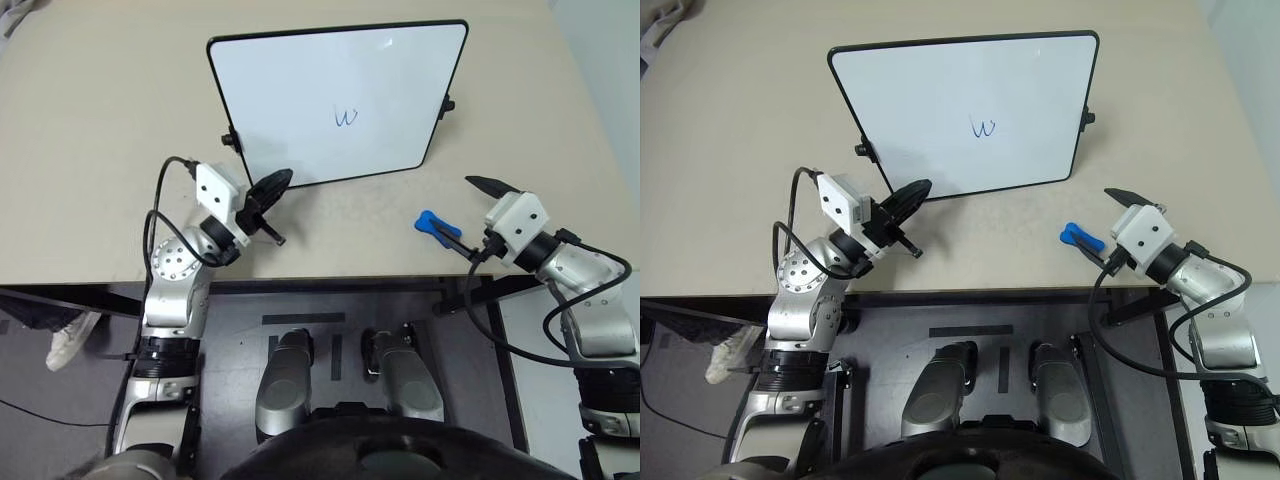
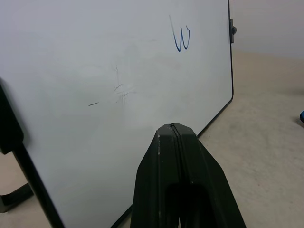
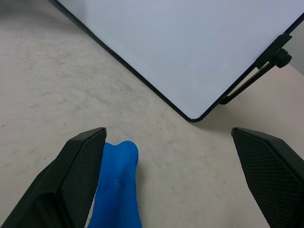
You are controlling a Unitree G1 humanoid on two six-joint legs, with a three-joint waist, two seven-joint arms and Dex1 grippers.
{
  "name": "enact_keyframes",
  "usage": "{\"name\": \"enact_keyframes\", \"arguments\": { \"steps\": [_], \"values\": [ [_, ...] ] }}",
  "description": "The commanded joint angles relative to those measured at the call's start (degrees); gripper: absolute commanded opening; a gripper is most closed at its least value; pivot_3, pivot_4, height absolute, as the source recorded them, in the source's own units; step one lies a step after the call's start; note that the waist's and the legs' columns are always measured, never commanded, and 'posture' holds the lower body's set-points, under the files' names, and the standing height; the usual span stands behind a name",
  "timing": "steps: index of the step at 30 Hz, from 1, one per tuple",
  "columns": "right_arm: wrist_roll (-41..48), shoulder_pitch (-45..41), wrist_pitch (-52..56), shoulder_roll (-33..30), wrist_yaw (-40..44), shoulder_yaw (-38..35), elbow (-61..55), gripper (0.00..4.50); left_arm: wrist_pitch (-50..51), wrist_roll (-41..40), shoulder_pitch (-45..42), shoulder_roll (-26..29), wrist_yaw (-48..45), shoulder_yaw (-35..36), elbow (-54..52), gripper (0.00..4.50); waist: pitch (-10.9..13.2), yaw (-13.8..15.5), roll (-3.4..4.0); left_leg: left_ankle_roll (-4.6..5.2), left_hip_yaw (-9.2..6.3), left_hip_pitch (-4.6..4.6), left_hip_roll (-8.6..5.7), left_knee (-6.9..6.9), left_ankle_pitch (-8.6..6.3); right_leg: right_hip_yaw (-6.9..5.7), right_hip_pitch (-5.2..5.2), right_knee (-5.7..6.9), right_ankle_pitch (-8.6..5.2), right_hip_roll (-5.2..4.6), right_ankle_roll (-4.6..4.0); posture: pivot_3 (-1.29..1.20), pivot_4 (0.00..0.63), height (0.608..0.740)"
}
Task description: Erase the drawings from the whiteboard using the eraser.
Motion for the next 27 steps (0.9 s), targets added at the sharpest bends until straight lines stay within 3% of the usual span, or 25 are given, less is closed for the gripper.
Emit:
{"name": "enact_keyframes", "arguments": {
  "steps": [1,20,27],
  "values": [
    [0.31,-0.01,-0.93,-0.03,0.02,-0.38,-1.73,4.45,-0.58,-0.20,-0.59,-0.30,-0.04,-0.08,-2.19,0.00,0.00,0.00,0.00,0.00,0.00,0.00,0.00,0.00,0.00,0.00,0.00,0.00,0.00,0.00,-0.01,0.00,0.150,0.740],
    [2.60,3.17,3.32,-2.49,2.56,-1.25,-5.81,4.45,-1.58,0.59,0.54,-3.42,1.52,-1.05,-2.24,0.00,0.00,0.05,0.00,0.00,0.01,-0.01,-0.01,0.00,0.00,0.00,0.03,-0.04,-0.04,0.00,0.08,0.00,0.150,0.740],
    [2.68,4.35,4.51,-2.60,4.60,0.65,-4.65,4.45,-0.49,0.36,4.01,-2.56,2.29,-0.50,-5.74,0.00,0.00,0.02,0.00,-0.01,0.02,0.00,-0.01,0.00,0.00,0.00,0.03,-0.03,-0.33,0.03,0.55,0.00,0.150,0.740]
  ]
}}
